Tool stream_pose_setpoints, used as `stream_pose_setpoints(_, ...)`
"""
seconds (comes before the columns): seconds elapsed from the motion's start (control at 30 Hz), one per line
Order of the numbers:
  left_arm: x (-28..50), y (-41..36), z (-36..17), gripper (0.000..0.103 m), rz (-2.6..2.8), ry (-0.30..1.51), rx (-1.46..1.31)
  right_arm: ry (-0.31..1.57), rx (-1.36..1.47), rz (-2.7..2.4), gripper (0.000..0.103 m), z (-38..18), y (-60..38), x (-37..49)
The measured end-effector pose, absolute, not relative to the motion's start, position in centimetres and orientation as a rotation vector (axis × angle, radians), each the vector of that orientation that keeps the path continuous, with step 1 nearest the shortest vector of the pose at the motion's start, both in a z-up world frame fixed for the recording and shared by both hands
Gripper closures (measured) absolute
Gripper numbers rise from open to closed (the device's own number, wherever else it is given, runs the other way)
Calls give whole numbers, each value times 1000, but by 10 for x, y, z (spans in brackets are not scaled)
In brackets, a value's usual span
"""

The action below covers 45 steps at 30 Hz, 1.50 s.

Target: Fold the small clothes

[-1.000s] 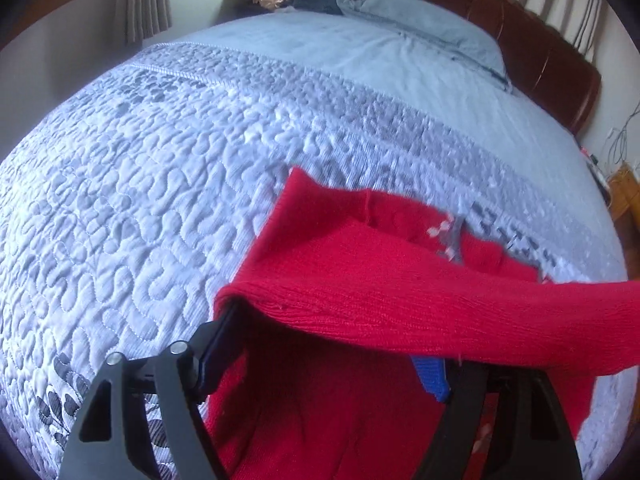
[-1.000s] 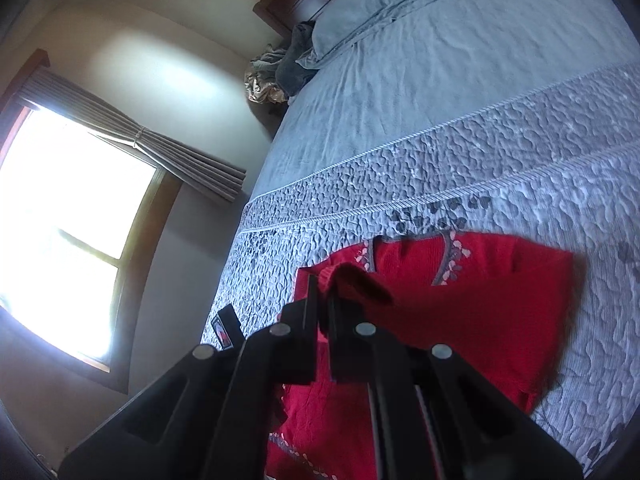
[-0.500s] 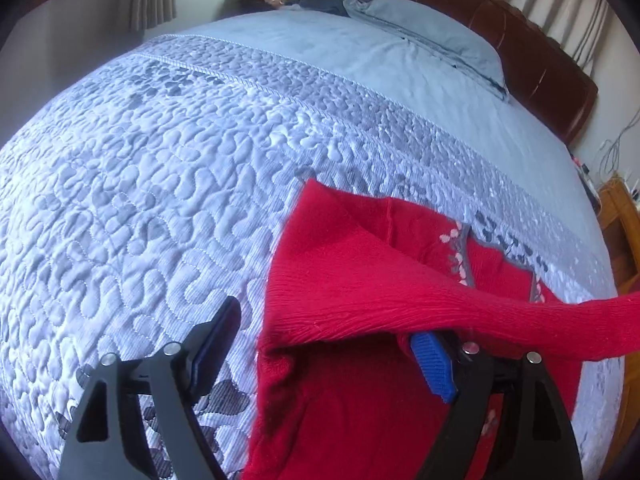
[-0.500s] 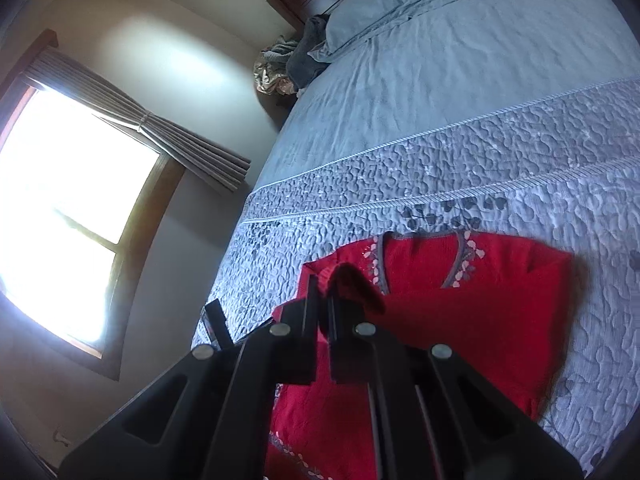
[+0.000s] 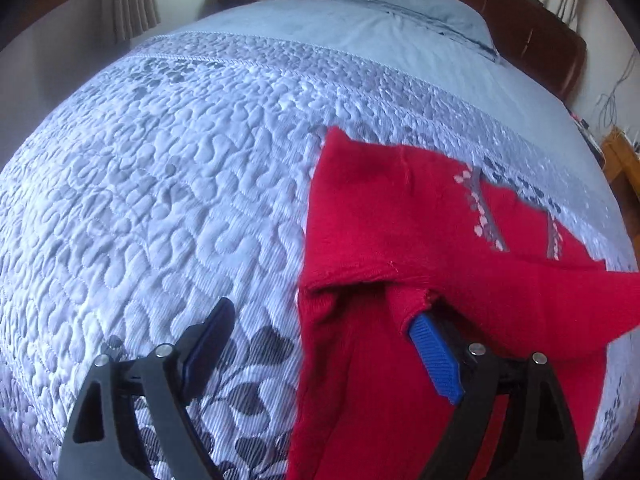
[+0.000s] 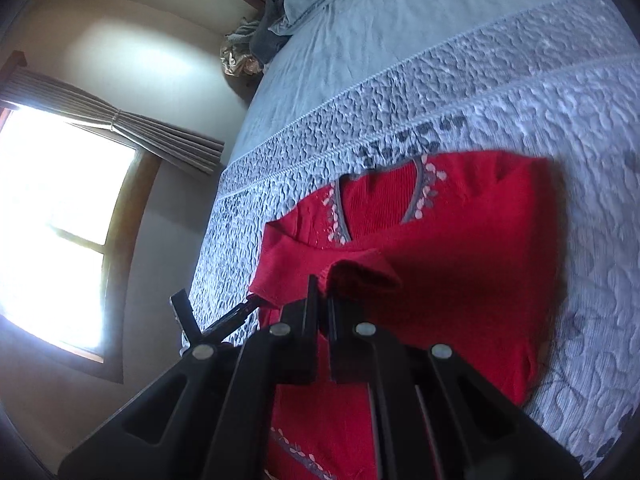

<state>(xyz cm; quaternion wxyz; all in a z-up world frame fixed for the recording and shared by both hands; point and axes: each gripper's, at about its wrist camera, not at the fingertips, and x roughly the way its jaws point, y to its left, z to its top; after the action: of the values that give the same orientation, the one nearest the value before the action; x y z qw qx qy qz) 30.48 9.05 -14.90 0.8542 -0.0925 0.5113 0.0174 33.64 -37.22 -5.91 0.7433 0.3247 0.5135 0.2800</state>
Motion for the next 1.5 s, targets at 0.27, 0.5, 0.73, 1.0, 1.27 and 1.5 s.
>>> stream_pose_setpoints(0.27,252,115,-140,16,92,1082,-137,1200,631,615,100,-87,-323,308)
stream_pose_setpoints(0.5,233,167,-117,15,197,1040,-205,1172,399,928,100,-65,-165,247)
stream_pose_setpoints(0.73,207,250,-88,15,346,972,-265,1282,319,1258,100,-83,4,189)
stream_pose_setpoints(1.0,211,256,-75,16,333,955,-242,1401,329,1204,80,-120,11,183)
stream_pose_setpoints(1.27,258,95,-105,16,-32,1064,-161,1340,441,628,81,-144,-211,244)
stream_pose_setpoints(1.5,271,28,-131,16,-77,1101,-117,1264,632,260,91,-168,-379,270)
